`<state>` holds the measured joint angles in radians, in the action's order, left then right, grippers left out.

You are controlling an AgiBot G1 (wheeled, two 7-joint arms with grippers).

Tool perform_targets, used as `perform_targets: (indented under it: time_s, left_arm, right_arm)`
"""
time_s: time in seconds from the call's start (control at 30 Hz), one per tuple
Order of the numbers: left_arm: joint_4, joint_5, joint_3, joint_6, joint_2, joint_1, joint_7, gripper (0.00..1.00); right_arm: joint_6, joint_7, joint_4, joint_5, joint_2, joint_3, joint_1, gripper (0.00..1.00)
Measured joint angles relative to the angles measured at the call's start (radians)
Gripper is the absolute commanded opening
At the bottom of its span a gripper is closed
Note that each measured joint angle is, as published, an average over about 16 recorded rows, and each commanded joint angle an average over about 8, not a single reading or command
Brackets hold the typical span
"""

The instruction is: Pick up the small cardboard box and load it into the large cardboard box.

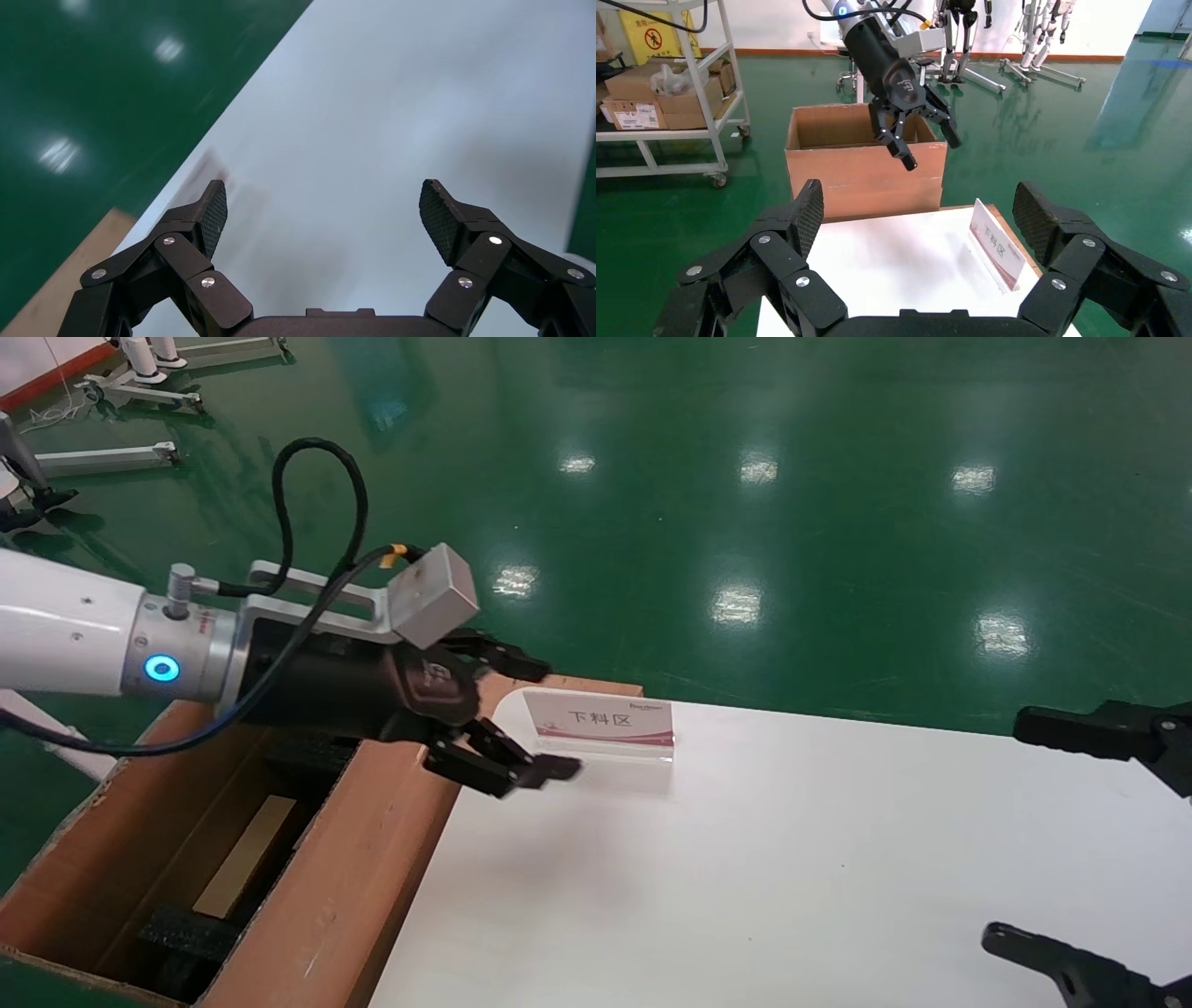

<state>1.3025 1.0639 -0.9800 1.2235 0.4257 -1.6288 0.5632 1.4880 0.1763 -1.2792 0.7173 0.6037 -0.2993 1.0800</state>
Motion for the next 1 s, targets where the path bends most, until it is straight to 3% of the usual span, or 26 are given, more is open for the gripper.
perform_targets:
  time_s: [0.77, 1.0]
  left_arm:
    - [-0.015, -0.279, 0.586, 0.227, 0.155, 0.464, -0.314, 1.0]
    - [-0.019, -0.336, 0.709, 0.274, 0.187, 0.56, -0.373, 1.0]
  right_arm:
    - [0.0, -0.001, 0.0, -0.001, 0.0, -0.001, 0.0, 1.0]
    - [-0.001, -0.001, 0.0, -0.001, -0.001, -0.001, 0.0, 1.0]
